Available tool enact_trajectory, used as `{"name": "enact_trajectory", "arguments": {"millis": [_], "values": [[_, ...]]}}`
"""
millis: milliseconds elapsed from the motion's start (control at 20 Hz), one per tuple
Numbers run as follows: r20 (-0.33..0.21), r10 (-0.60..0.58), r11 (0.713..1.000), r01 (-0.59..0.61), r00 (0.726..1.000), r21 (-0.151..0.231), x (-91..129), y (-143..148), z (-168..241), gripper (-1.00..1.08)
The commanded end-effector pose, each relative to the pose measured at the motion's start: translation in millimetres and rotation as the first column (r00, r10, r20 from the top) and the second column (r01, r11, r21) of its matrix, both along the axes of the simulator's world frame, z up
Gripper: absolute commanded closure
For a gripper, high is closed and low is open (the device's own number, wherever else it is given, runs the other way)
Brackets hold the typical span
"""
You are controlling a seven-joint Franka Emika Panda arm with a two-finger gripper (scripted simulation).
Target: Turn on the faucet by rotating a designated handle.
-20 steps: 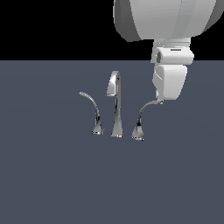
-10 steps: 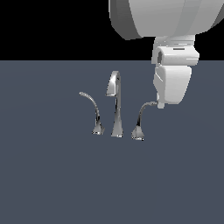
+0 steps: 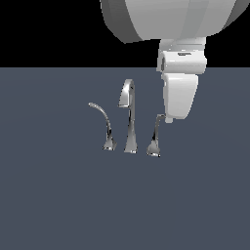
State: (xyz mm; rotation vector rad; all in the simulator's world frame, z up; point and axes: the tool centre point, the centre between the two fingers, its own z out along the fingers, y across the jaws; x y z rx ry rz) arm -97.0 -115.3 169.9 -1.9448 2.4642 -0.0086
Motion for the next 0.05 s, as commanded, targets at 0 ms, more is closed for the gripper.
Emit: {"name": "enact_trajectory", "arguments": {"millis": [0], "values": [[-0.005,0.034,0.999,-0.034,0.999,0.003,-1.3,24.4,0.2,1.08]]}}
